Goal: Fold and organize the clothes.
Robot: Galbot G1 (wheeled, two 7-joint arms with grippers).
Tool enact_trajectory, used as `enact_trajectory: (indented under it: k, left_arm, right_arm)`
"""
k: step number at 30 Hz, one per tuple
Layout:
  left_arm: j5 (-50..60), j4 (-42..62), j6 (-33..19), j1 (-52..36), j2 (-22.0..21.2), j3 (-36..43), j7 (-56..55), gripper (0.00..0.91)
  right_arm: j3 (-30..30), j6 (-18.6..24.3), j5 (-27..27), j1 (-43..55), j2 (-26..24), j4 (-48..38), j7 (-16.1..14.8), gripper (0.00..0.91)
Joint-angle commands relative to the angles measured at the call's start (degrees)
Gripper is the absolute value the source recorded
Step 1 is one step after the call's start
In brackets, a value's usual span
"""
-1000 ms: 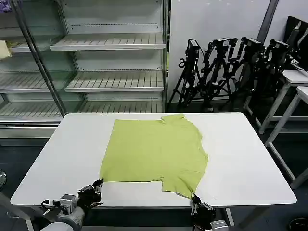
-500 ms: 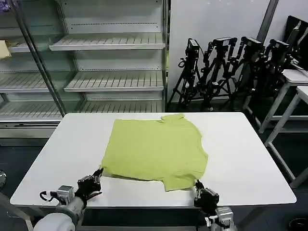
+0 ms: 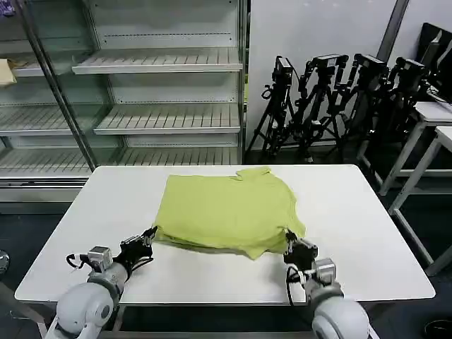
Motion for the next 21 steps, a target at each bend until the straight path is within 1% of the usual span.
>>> enact_trajectory:
  k: [1, 7, 13, 21]
  left_arm:
    - [-1.5, 8.6, -0.1, -7.5, 0.7, 3.8, 0.2, 0.01]
    - [-1.2, 10.3, -0.2, -9.0, 0.8, 4.8, 0.6, 0.01]
    - [-0.9, 11.2, -0.3, -9.8, 0.5, 4.5, 0.6, 0.01]
    - [-0.7, 12.3, -0.7, -10.8, 0.5, 4.6, 0.6, 0.01]
  right_arm:
    - [-2.0, 0.2, -0.3, 15.3, -0.4, -11.2, -2.9, 0.0]
    - [-4.6, 0.6, -0.1, 19.0, -0.7, -15.2, -3.9, 0.0]
    - [-5.3, 0.7, -0.3, 18.4, 0.3, -16.9, -4.4, 0.0]
    - [-5.0, 0.4, -0.2, 16.7, 0.4, -16.7, -4.3, 0.0]
